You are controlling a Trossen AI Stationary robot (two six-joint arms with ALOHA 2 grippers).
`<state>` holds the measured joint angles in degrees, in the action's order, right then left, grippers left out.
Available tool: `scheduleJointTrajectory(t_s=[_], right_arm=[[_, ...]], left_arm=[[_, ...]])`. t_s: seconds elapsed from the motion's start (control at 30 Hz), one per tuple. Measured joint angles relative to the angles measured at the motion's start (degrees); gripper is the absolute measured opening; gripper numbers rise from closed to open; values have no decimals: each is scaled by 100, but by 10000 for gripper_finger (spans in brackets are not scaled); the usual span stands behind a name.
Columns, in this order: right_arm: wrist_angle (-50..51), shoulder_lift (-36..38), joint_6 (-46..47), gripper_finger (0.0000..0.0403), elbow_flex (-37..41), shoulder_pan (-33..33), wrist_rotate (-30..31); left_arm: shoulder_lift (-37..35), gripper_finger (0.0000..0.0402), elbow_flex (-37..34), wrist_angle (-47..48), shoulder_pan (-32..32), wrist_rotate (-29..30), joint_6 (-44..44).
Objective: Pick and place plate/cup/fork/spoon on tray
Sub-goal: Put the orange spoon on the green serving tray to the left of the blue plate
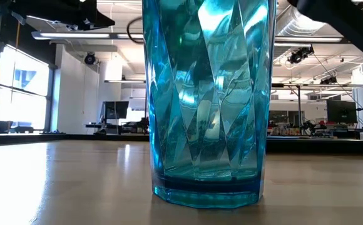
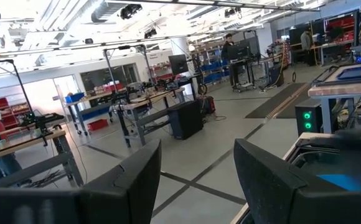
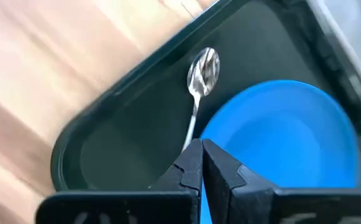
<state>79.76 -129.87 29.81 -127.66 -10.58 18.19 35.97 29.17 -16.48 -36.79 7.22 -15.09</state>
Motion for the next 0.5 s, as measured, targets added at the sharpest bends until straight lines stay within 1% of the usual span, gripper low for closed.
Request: scheduleJointTrajectory(t_s=[0.07,0.2,0.3,0.4,0.5], right_arm=[[-131,-95,-85,0,0,-250,-196],[-270,-210,-218,0,0,-530,-314],[-364,-278,-448,0,4,-582,-543],[-631,-264,-609,0,170,-549,-581],[-662,-265,-549,0,400,-545,-588]], left_arm=[[0,193,0,30,2,-1,-4],[2,193,0,34,1,59,-60],[2,193,0,53,0,214,-190],[2,193,0,92,1,418,-299],[2,193,0,121,0,542,-306]])
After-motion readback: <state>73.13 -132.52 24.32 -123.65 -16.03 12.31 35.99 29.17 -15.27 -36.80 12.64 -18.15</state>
